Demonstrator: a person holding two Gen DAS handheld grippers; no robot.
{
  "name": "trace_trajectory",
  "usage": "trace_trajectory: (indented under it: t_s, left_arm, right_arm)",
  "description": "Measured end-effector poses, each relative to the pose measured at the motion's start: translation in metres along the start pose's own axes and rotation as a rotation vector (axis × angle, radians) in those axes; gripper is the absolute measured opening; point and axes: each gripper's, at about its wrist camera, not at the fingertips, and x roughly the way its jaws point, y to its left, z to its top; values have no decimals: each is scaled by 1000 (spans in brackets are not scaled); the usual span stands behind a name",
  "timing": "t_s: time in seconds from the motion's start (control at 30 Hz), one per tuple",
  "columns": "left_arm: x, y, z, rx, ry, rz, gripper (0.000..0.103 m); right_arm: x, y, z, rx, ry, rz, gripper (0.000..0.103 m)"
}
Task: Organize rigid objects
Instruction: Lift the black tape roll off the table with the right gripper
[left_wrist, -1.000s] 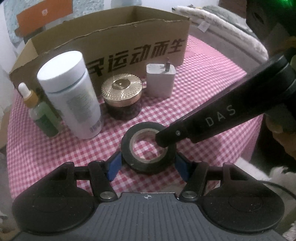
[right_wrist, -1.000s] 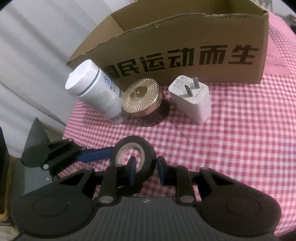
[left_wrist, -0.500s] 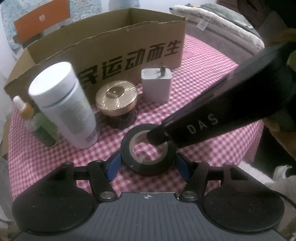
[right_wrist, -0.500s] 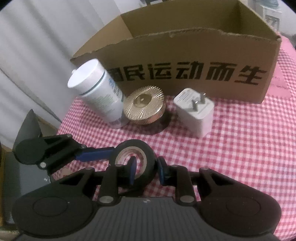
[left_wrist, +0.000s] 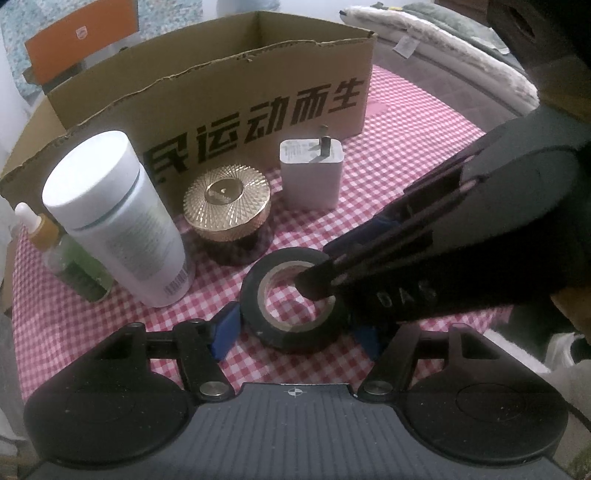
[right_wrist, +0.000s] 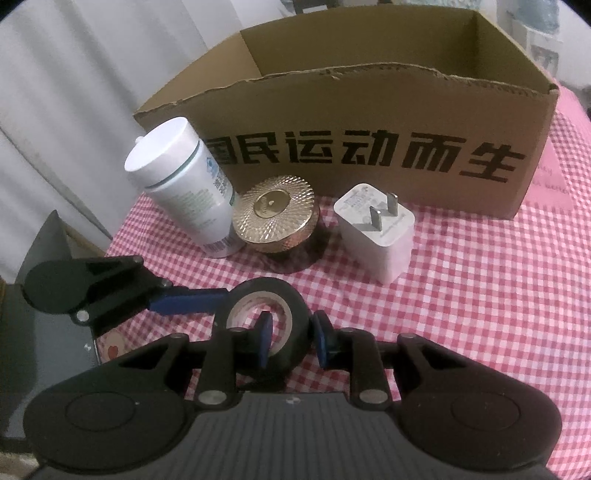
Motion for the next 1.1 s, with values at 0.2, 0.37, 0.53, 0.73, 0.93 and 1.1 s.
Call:
trace_trajectory:
  t_s: [0.2,0.37,0.53,0.73,0.93,1.1]
  left_arm:
    - [2,2,-1,2,-8,12,66]
    - [4,2,0,4,-7,17,65]
    - [3,3,0,7,-10,18,65]
    - [-2,4,0,7,-20,21,65]
    - [-8,3,-1,6,-31,24,65]
    - [-12,3,-1,9,-40,26,65]
  right_arm:
    - [2,2,-5,-4,-21,1,22]
    - [2,1,-9,12,-26,1,21]
    - [-2,-2,-3,18,-24,1,21]
    - [-6,1,-1,17,-31,-3,21]
    - [-16,6,-2,14,-44,-11,21]
    - [-23,7,0,7,-53,-18,21]
